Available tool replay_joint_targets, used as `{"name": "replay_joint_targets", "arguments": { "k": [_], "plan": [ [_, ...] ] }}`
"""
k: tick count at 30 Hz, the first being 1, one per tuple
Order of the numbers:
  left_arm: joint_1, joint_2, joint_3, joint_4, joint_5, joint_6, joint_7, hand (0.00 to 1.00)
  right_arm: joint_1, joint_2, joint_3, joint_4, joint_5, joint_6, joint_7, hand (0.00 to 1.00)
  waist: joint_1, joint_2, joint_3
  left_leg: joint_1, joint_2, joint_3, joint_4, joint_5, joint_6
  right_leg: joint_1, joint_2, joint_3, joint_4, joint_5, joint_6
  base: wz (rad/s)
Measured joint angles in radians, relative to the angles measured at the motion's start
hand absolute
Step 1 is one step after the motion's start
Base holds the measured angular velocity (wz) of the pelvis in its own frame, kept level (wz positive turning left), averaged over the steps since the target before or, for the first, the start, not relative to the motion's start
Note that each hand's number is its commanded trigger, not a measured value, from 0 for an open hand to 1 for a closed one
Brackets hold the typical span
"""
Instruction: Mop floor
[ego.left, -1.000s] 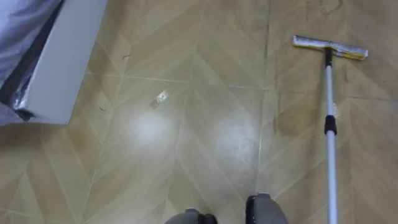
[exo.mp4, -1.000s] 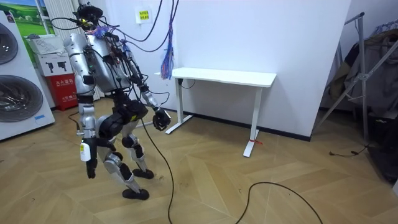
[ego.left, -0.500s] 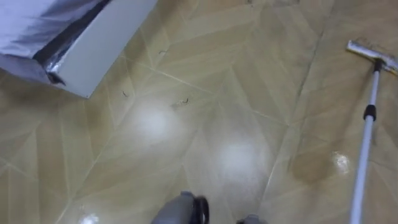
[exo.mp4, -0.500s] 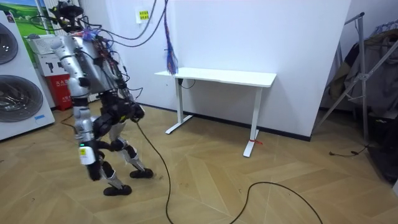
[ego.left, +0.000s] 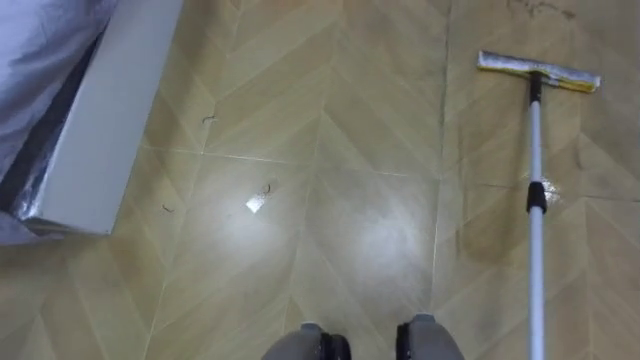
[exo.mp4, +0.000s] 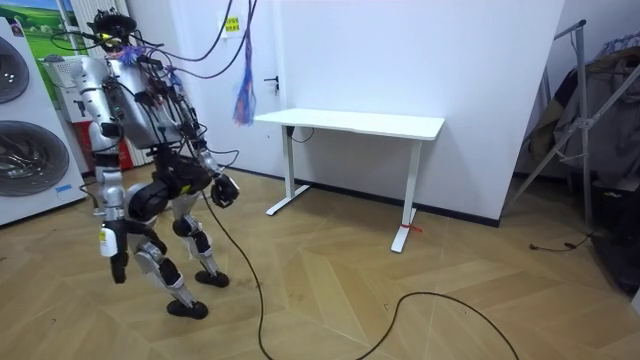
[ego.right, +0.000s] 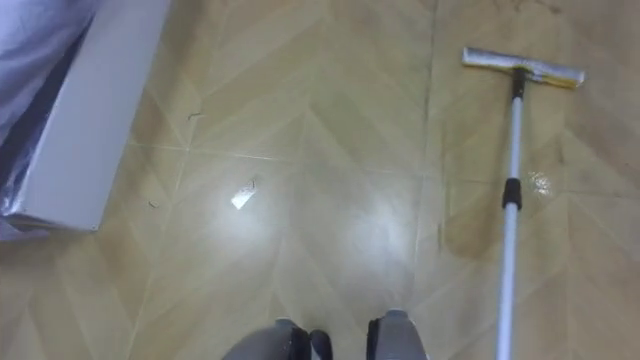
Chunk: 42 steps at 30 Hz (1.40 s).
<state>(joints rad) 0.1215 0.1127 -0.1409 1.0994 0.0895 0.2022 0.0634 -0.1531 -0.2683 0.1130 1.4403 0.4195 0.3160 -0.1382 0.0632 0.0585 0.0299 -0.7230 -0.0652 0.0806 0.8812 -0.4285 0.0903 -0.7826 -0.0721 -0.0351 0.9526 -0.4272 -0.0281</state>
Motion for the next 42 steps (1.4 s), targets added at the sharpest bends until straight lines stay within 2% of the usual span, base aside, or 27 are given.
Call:
{"name": "replay_joint_targets", "arguments": {
  "k": [2,3,4,5,6,7,8,9,11,12,13,15,16,18,19,20,21,22,25,26,28,30,34,35,37,39,42],
  "plan": [
    [0.002,0.021,-0.003,0.000,-0.008,0.000,0.000,0.00,-0.054,-0.024,0.000,-0.007,0.002,0.000,0.008,1.00,0.023,-0.033,-0.0004,-0.002,0.003,-0.004,0.021,-0.006,-0.012,-0.002,-0.001,-0.006,0.024,-0.026,-0.017,0.12],
    [0.007,0.046,-0.003,-0.005,-0.018,0.002,0.001,0.00,-0.095,-0.037,0.000,-0.008,0.005,-0.011,0.013,1.00,0.031,-0.046,-0.0071,-0.015,0.021,-0.003,0.064,-0.012,-0.024,-0.003,-0.001,-0.015,0.042,-0.044,-0.024,0.20],
    [0.012,0.059,-0.003,-0.016,-0.019,0.005,0.004,0.00,-0.112,-0.043,0.001,-0.011,0.005,-0.023,0.016,1.00,0.035,-0.054,-0.0063,-0.030,0.034,0.002,0.100,-0.010,-0.031,-0.001,0.005,-0.025,0.050,-0.055,-0.025,0.19],
    [0.026,0.089,-0.015,-0.038,-0.019,0.009,0.014,0.00,-0.139,-0.050,0.002,-0.022,0.009,-0.047,0.025,1.00,0.052,-0.076,-0.0024,-0.073,0.064,0.008,0.200,0.019,-0.072,0.000,0.026,-0.028,0.076,-0.074,-0.036,0.08],
    [0.042,0.106,-0.023,-0.040,-0.018,0.012,0.020,0.00,-0.150,-0.058,0.004,-0.028,0.016,-0.066,0.034,1.00,0.069,-0.090,-0.0042,-0.102,0.095,0.007,0.287,0.051,-0.091,0.016,0.051,-0.029,0.093,-0.088,-0.052,0.00],
    [0.051,0.108,-0.024,-0.039,-0.015,0.018,0.020,0.00,-0.154,-0.061,0.007,-0.031,0.017,-0.075,0.041,1.00,0.079,-0.093,-0.0045,-0.109,0.108,0.005,0.325,0.071,-0.092,0.030,0.062,-0.029,0.096,-0.093,-0.063,-0.05],
    [0.073,0.108,-0.021,-0.042,-0.011,0.028,0.019,0.00,-0.153,-0.065,0.022,-0.038,0.027,-0.086,0.063,1.00,0.087,-0.097,-0.0053,-0.121,0.108,-0.002,0.360,0.099,-0.092,0.060,0.070,-0.028,0.096,-0.105,-0.073,0.18],
    [0.092,0.107,-0.020,-0.053,-0.010,0.035,0.012,0.00,-0.144,-0.068,0.023,-0.043,0.043,-0.086,0.086,1.00,0.082,-0.111,-0.0126,-0.122,0.090,-0.006,0.296,0.080,-0.087,0.082,0.073,-0.026,0.089,-0.112,-0.073,0.34],
    [0.104,0.106,-0.021,-0.075,-0.011,0.032,-0.007,0.00,-0.119,-0.074,0.023,-0.042,0.068,-0.084,0.102,1.00,0.079,-0.100,-0.0054,-0.131,0.085,0.008,0.136,0.083,-0.091,0.110,0.083,-0.026,0.069,-0.118,-0.064,0.42],
    [0.108,0.104,-0.020,-0.080,-0.013,0.031,-0.012,0.00,-0.104,-0.076,0.023,-0.042,0.083,-0.088,0.106,1.00,0.079,-0.093,-0.0059,-0.133,0.085,0.010,0.080,0.090,-0.080,0.119,0.086,-0.026,0.061,-0.123,-0.063,0.23],
    [0.108,0.099,-0.019,-0.081,-0.013,0.030,-0.018,0.00,-0.066,-0.073,0.024,-0.042,0.097,-0.102,0.112,1.00,0.079,-0.092,-0.0076,-0.122,0.079,0.018,0.049,0.112,-0.048,0.138,0.082,-0.011,0.048,-0.132,-0.055,0.08],
    [0.106,0.078,-0.015,-0.078,-0.010,0.030,-0.036,0.00,0.014,-0.084,0.038,-0.003,0.091,-0.123,0.118,1.00,0.078,-0.058,-0.0139,-0.074,0.074,0.042,0.032,0.086,0.001,0.178,0.074,0.002,0.011,-0.135,-0.045,-0.02],
    [0.103,0.074,-0.011,-0.078,-0.011,0.028,-0.036,0.00,0.031,-0.084,0.044,0.003,0.083,-0.120,0.116,1.00,0.077,-0.054,-0.0140,-0.064,0.071,0.051,0.029,0.078,0.008,0.182,0.068,0.006,0.015,-0.136,-0.042,-0.13],
    [0.077,0.062,0.000,-0.076,-0.011,0.009,-0.035,0.00,0.105,-0.074,0.073,0.011,0.074,-0.119,0.101,1.00,0.033,-0.035,-0.0152,-0.047,0.029,0.058,0.021,0.058,0.021,0.165,0.015,-0.014,0.099,-0.116,-0.003,0.15],
    [0.071,0.061,0.000,-0.076,-0.012,0.001,-0.034,0.00,0.120,-0.068,0.073,0.017,0.074,-0.116,0.096,1.00,0.016,-0.028,-0.0181,-0.044,0.018,0.055,0.018,0.055,0.026,0.156,0.004,-0.023,0.125,-0.105,0.016,0.39],
    [0.054,0.060,0.000,-0.068,-0.011,-0.014,-0.031,0.00,0.142,-0.049,0.072,0.030,0.064,-0.107,0.084,1.00,-0.005,-0.019,-0.0203,-0.034,0.007,0.051,0.013,0.043,0.031,0.124,-0.002,-0.017,0.188,-0.064,0.047,0.18],
    [0.041,0.057,0.000,-0.057,-0.011,-0.016,-0.031,0.00,0.149,-0.039,0.072,0.038,0.064,-0.100,0.078,1.00,-0.007,-0.009,-0.0214,-0.028,0.008,0.043,0.014,0.035,0.030,0.102,0.001,-0.009,0.221,-0.031,0.051,-0.13],
    [0.021,0.051,-0.002,-0.049,-0.013,-0.016,-0.028,0.00,0.159,-0.019,0.073,0.039,0.064,-0.086,0.061,1.00,-0.008,0.010,-0.0148,-0.019,0.010,0.018,0.010,0.027,0.026,0.069,0.012,0.010,0.234,-0.012,0.052,-0.49],
    [0.015,0.037,-0.019,-0.039,-0.010,-0.019,-0.006,0.00,0.147,0.015,0.070,0.037,0.052,-0.076,0.035,1.00,-0.011,0.021,-0.0108,-0.008,0.003,-0.014,0.000,0.019,0.008,-0.016,0.001,0.038,0.015,0.001,0.055,-0.53],
    [0.014,0.029,-0.020,-0.032,-0.008,-0.012,-0.002,0.00,0.149,0.023,0.063,0.037,0.044,-0.073,0.023,1.00,-0.017,0.019,-0.0078,0.000,-0.004,-0.026,0.005,0.007,-0.003,-0.013,-0.015,0.019,-0.013,0.042,0.036,0.03],
    [0.013,0.016,-0.021,-0.021,-0.009,-0.010,-0.006,0.00,0.136,0.025,0.049,0.036,0.041,-0.052,0.011,1.00,-0.028,0.038,-0.0070,0.016,0.000,-0.053,0.001,-0.001,-0.018,0.019,-0.013,-0.012,-0.033,0.035,0.018,0.19],
    [0.010,0.015,-0.021,-0.001,-0.020,-0.008,-0.006,0.00,0.086,0.027,0.033,0.033,0.042,-0.028,-0.005,1.00,-0.027,0.027,-0.0003,0.039,0.003,-0.063,-0.025,0.002,-0.033,0.043,-0.014,-0.026,-0.045,0.026,0.002,0.15],
    [0.008,0.019,-0.016,0.005,-0.020,0.000,-0.006,0.00,-0.018,-0.001,0.018,0.024,0.043,-0.009,-0.022,1.00,-0.015,0.013,-0.0007,0.068,0.018,-0.083,-0.069,0.021,-0.053,0.083,-0.010,-0.066,-0.099,0.038,-0.021,0.16],
    [0.007,0.027,-0.016,0.004,-0.021,0.000,-0.006,0.00,-0.050,-0.009,0.017,0.023,0.045,-0.009,-0.017,1.00,-0.003,0.000,-0.0033,0.082,0.020,-0.090,-0.087,0.027,-0.060,0.100,-0.008,-0.079,-0.117,0.041,-0.026,0.26],
    [0.007,0.043,-0.016,0.002,-0.020,0.000,-0.004,0.00,-0.084,-0.017,0.011,0.021,0.062,-0.020,-0.007,1.00,0.004,-0.025,-0.0030,0.102,0.020,-0.096,-0.112,0.040,-0.070,0.129,-0.006,-0.097,-0.141,0.042,-0.033,0.31],
    [0.008,0.057,-0.011,0.002,-0.020,0.002,-0.001,0.00,-0.131,-0.019,-0.022,0.006,0.089,-0.039,0.022,1.00,0.025,-0.065,-0.0057,0.127,0.024,-0.097,-0.147,0.062,-0.080,0.159,-0.001,-0.110,-0.179,0.047,-0.042,0.27],
    [0.019,0.059,-0.010,0.001,-0.020,0.002,0.000,0.00,-0.163,-0.020,-0.032,0.002,0.106,-0.055,0.052,1.00,0.031,-0.074,-0.0052,0.161,0.041,-0.111,-0.183,0.071,-0.088,0.215,0.010,-0.147,-0.246,0.064,-0.052,0.21]
  ]
}}
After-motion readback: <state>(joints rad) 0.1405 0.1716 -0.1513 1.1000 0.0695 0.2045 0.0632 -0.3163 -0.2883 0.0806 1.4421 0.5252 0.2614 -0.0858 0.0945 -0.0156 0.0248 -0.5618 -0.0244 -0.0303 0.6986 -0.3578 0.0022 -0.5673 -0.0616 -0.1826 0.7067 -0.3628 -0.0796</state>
